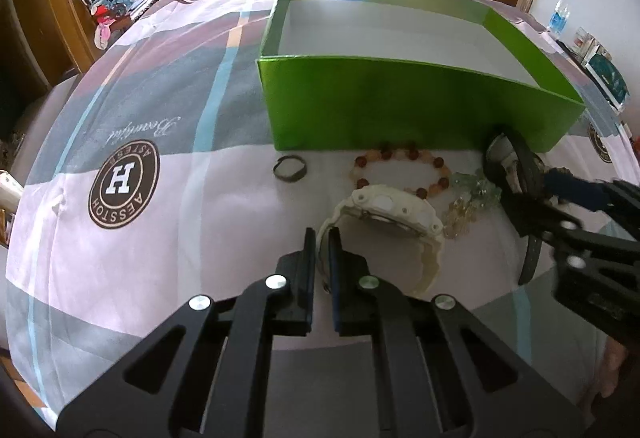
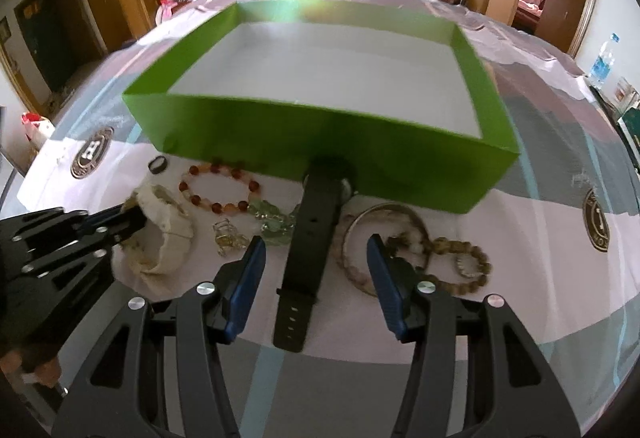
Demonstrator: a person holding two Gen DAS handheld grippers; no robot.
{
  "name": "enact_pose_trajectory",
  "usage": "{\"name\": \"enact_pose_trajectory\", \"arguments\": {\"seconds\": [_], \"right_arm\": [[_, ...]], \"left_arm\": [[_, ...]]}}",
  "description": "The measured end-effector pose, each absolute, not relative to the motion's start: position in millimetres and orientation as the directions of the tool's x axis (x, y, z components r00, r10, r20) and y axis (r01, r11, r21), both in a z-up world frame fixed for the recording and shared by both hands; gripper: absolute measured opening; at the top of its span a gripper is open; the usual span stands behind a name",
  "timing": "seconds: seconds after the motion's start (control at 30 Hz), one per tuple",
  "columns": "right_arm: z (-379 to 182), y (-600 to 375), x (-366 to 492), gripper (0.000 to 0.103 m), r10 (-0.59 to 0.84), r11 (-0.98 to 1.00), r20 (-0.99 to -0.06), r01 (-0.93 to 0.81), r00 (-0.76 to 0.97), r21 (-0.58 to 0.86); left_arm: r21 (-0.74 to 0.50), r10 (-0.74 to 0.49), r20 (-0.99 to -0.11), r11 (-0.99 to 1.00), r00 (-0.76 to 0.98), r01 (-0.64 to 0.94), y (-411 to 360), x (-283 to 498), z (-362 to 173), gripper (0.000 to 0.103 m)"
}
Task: Organize jewelry
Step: 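Grasp the white watch with the left tool while the right tool grasps the black watch strap, then lower the white watch into the green box with the left tool while the right drops the black watch in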
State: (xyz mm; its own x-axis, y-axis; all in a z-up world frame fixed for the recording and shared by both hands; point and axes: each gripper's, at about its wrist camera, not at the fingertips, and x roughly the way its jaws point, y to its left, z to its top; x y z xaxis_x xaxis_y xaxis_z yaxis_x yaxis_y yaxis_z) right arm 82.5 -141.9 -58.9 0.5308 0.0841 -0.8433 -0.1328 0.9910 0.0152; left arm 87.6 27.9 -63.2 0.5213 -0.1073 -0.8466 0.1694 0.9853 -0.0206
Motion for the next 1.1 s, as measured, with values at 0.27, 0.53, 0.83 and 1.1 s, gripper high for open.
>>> {"name": "enact_pose_trajectory", "arguments": {"seconds": [0.27, 0.53, 0.83, 1.1], "right_arm": [[-57, -149, 77, 0.018, 0.086, 0.991, -0.832, -0.135, 0.548, 0.014], [-30, -164, 66, 0.018, 0.106, 0.991, -0.786, -0.129, 0.609, 0.034], [0, -173, 58, 0.018, 0.081, 0.994, -0.728, -0.108, 0.681, 0.009], [43, -175, 81, 0.018, 0.029, 0.994, -0.631, -0.087, 0.775, -0.06]], "left_arm": [[-0.043, -0.138, -0.843, 0.981, 0.52, 0.19, 26, 89, -64, 0.008], [-0.046, -0.151, -0.803, 0.98, 0.577, 0.192, 22, 78, -34, 0.008], [-0.05, -0.162, -0.771, 0.979, 0.616, 0.196, 21, 78, -7, 0.009], [-0.044, -0.153, -0.742, 0.982, 0.653, 0.181, 12, 121, 26, 0.009]]}}
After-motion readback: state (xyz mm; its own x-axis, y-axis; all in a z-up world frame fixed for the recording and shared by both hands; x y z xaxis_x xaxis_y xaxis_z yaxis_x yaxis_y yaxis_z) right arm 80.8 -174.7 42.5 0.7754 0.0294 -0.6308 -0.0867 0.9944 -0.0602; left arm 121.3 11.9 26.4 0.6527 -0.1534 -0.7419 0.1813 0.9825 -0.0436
